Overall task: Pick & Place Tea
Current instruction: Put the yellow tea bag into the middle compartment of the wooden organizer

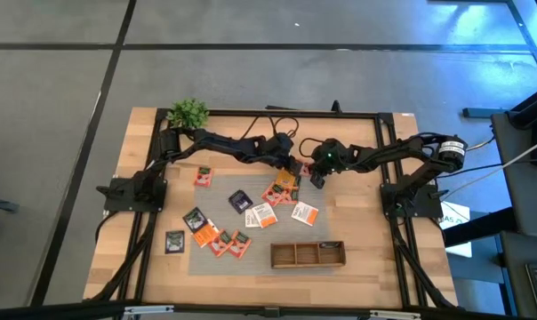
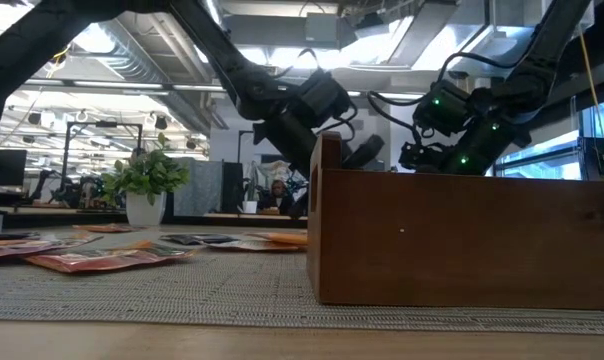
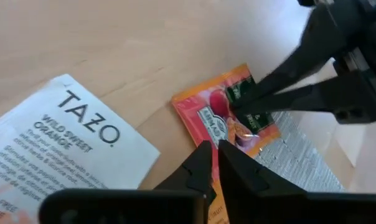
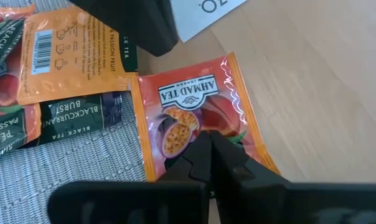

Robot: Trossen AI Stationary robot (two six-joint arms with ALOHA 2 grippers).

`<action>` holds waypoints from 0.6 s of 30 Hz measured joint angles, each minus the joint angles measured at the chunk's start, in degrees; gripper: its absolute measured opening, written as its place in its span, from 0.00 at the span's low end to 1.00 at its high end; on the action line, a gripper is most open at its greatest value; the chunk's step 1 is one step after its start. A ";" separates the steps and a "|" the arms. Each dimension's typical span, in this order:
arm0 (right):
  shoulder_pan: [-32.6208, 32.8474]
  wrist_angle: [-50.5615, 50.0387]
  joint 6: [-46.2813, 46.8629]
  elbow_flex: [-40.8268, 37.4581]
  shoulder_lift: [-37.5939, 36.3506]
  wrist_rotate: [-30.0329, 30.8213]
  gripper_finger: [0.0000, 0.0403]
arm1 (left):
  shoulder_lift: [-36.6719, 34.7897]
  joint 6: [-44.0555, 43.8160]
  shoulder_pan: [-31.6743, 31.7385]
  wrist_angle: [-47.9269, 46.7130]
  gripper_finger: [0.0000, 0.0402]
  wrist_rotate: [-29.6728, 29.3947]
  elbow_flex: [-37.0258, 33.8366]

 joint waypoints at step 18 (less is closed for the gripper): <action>0.02 1.97 1.54 -0.09 0.11 -0.09 0.03 | 0.00 -4.86 -0.23 -2.22 0.33 -2.12 0.00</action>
